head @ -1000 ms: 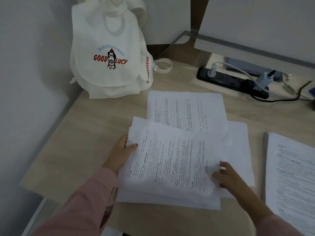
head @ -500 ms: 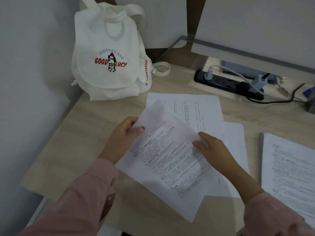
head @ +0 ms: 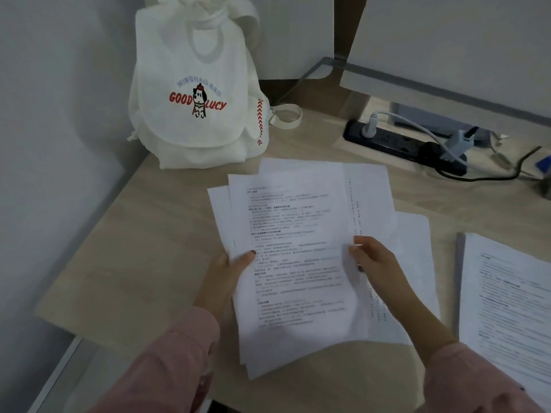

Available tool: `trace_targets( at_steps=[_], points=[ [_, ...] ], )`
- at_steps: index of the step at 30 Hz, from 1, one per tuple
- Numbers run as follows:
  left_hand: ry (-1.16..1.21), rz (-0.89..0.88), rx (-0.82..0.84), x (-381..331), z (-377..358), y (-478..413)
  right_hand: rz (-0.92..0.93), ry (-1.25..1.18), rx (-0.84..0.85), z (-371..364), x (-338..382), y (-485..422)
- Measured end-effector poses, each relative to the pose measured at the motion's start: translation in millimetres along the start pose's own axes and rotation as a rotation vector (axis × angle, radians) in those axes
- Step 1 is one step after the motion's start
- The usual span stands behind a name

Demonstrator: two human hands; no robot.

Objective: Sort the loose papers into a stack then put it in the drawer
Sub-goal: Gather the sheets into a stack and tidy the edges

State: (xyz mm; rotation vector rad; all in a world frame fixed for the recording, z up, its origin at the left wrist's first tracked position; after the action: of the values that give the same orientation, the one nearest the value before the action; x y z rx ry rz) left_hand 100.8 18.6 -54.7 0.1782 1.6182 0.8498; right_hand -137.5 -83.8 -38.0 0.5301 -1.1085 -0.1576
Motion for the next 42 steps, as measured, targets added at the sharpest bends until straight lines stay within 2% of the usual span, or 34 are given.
trace_targets(
  at_steps=[2,3,5,8,13,15,19,21,24,30,37,42],
  points=[
    [0.005,-0.021,-0.044,0.6,8.6,1.1,0.218,0.472,-0.094,7.2,8.5,-9.5],
    [-0.017,-0.032,-0.068,0.2,13.8,1.9,0.309,0.681,-0.085,6.9,9.9,-14.3],
    [-0.038,-0.045,-0.124,3.2,26.4,4.1,0.363,0.965,0.017,3.5,5.4,-24.9],
    [-0.038,-0.015,-0.199,8.9,42.9,8.7,0.400,1.239,0.168,-6.6,-3.1,-36.7],
    [-0.065,0.018,-0.283,18.0,63.4,13.7,0.482,1.408,0.127,-11.5,-3.8,-49.1],
    [-0.066,0.034,-0.291,20.3,65.5,14.2,0.576,1.401,0.035,-11.0,0.8,-51.9],
    [-0.062,0.033,-0.300,22.8,65.5,17.2,0.682,1.302,-0.022,-14.3,12.4,-46.8],
    [-0.051,0.039,-0.312,25.3,66.3,17.7,0.642,1.240,-0.056,-10.8,16.2,-46.4],
    [-0.044,0.061,-0.336,29.9,69.1,16.9,0.442,1.089,-0.129,5.2,14.3,-49.8],
    [-0.048,0.088,-0.360,35.4,71.0,15.2,0.296,0.851,-0.252,26.9,15.5,-37.1],
    [-0.071,0.133,-0.313,34.8,57.9,11.8,0.396,0.683,-0.153,-2.5,40.2,6.5],
    [-0.069,0.135,-0.257,33.4,43.4,14.9,0.470,0.681,0.090,-56.7,36.4,32.8]
  ],
)
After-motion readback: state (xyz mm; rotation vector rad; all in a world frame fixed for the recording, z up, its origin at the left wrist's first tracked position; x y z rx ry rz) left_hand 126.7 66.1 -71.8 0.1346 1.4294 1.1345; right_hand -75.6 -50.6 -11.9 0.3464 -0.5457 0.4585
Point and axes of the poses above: each hand's wrist, its own y-axis away from the middle knuckle, its own z-axis out of the back of the hand, x = y × z, the point moved 6 cm from there along -y, towards the middle knuckle, and after that the axes turned 6 degrees about -y, right-handed, at the moved point
